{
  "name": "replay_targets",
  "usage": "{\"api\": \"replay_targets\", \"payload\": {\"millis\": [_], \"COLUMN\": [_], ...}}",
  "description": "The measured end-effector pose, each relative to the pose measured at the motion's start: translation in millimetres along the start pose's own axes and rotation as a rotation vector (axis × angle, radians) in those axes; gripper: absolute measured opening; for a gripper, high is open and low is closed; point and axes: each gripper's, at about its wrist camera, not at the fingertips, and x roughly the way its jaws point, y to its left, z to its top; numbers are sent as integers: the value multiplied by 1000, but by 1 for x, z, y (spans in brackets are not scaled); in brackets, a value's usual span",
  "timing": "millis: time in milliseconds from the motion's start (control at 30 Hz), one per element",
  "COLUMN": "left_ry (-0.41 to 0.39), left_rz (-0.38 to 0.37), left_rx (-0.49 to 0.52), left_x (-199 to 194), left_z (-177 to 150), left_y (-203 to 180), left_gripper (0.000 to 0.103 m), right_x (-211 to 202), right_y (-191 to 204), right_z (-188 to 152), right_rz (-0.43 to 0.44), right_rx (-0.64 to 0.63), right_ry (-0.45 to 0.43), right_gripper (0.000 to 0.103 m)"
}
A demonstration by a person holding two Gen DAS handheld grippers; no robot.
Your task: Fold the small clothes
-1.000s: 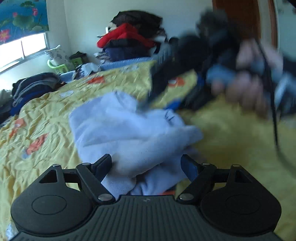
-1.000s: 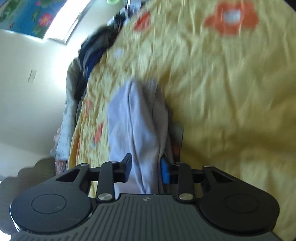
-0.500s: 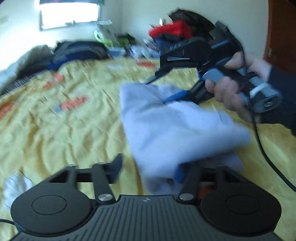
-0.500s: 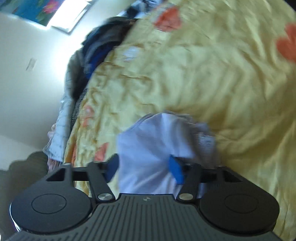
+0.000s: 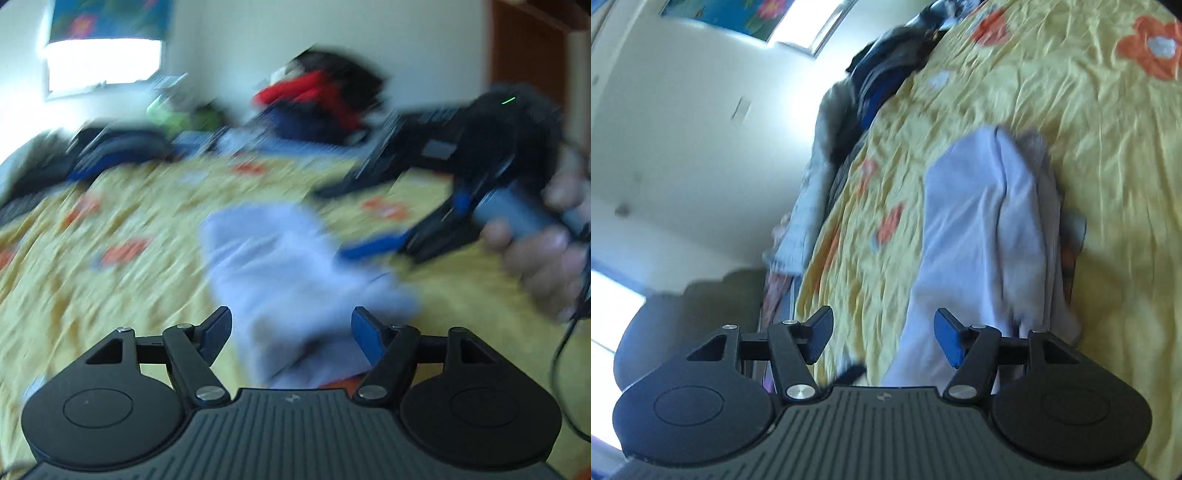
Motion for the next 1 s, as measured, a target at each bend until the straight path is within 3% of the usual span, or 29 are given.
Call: {"api": "replay_targets", "payload": {"millis": [67,133,167,200,267,367,433,567,667,767,833,867,900,967,1000], "left_ry": [-13,89,132,145,140,157,173,176,216,242,246,249,249,251,253], "left_rz": [-22,-75,-82,-87,-82,-98,-100,-107,-73,-47,-31,-30,-31,-37,-39], "left_rx": [88,121,122,137,197,157,113,-19,-18,34,69,73,70,63,60], "left_x": [2,21,29,32,33,36,35,29,46,59,60,60,61,61,62], "left_z": [0,-5,-11,-16,-23,-20,-11,10,14,5,3,2,2,2,3], "left_y": [-17,-24,-25,-26,-32,-28,-25,-18,-18,-27,-33,-35,-34,-33,-32], "left_gripper": [72,72,71,72,73,73,73,73,73,74,77,77,77,77,77], "right_x": [-4,-3,-2,-4,-9,-6,-7,-12,17,58,80,89,95,95,90], "right_y": [-4,-17,-24,-32,-43,-42,-32,-2,8,2,-6,-13,-21,-35,-45], "right_z": [-15,-27,-32,-37,-42,-36,-23,23,59,87,98,101,102,105,106], "right_rz": [-52,-133,-171,-171,-142,-161,-181,-55,1,-85,-216,-283,-333,-321,-316], "right_rx": [-14,9,20,11,29,37,70,35,35,54,39,29,12,1,38], "right_ry": [21,33,39,31,0,20,34,-91,-76,-26,-9,4,9,-11,-24], "right_gripper": [60,62,51,42,38,37,41,60,69,69,69,67,53,38,22]}}
